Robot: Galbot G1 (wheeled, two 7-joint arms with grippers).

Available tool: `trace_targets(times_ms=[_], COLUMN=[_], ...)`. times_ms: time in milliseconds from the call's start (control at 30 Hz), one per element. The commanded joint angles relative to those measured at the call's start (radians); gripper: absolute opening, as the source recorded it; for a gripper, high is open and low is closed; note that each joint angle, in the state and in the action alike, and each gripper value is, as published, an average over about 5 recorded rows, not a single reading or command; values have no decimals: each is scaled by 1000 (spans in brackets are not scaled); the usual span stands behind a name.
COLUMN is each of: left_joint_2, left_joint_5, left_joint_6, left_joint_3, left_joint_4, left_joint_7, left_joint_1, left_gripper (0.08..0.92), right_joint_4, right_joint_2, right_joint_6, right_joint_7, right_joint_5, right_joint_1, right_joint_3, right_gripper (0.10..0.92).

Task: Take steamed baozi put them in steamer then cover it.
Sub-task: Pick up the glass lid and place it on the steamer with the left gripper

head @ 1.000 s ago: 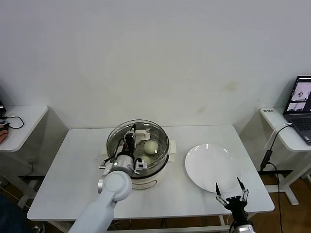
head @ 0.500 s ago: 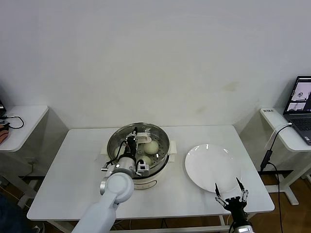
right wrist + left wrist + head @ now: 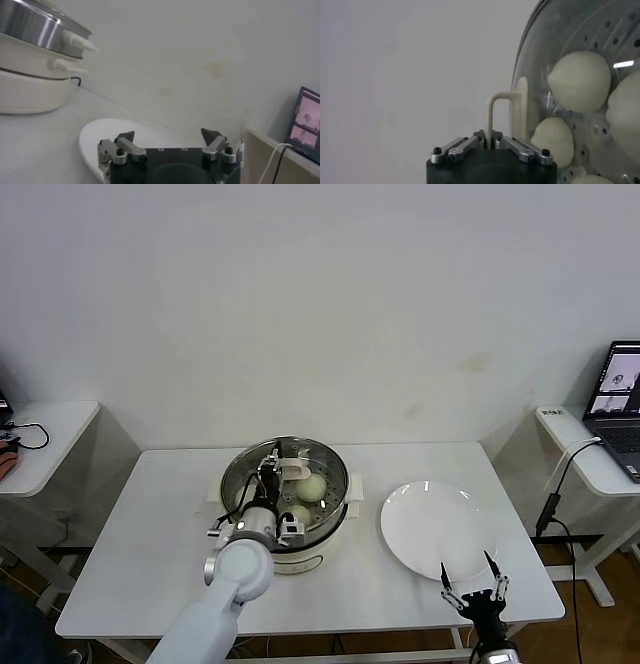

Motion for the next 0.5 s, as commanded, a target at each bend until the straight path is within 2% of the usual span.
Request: trace_targets(times_ms=[33, 233, 500], left_joint_2=[15, 52, 105], left_joint_5=[-11, -20, -55], left_joint_6=[-2, -8, -42], left_joint_3=[-3, -18, -41], left_joint_4=[-46, -133, -311], left_joint_7=[-11, -24, -74], left_joint_1=[33, 115, 266], left_gripper=[384, 558, 780], right_joint_4=[3, 8, 10], right_joint_2=[0, -3, -4], right_joint_6=[2, 4, 6], right_joint_7=[0, 0, 1], right_joint_5=[-1, -1, -1], right_joint_1=[-4, -10, -16], right_joint_3=[-1, -1, -2], right_gripper=[823, 823, 823])
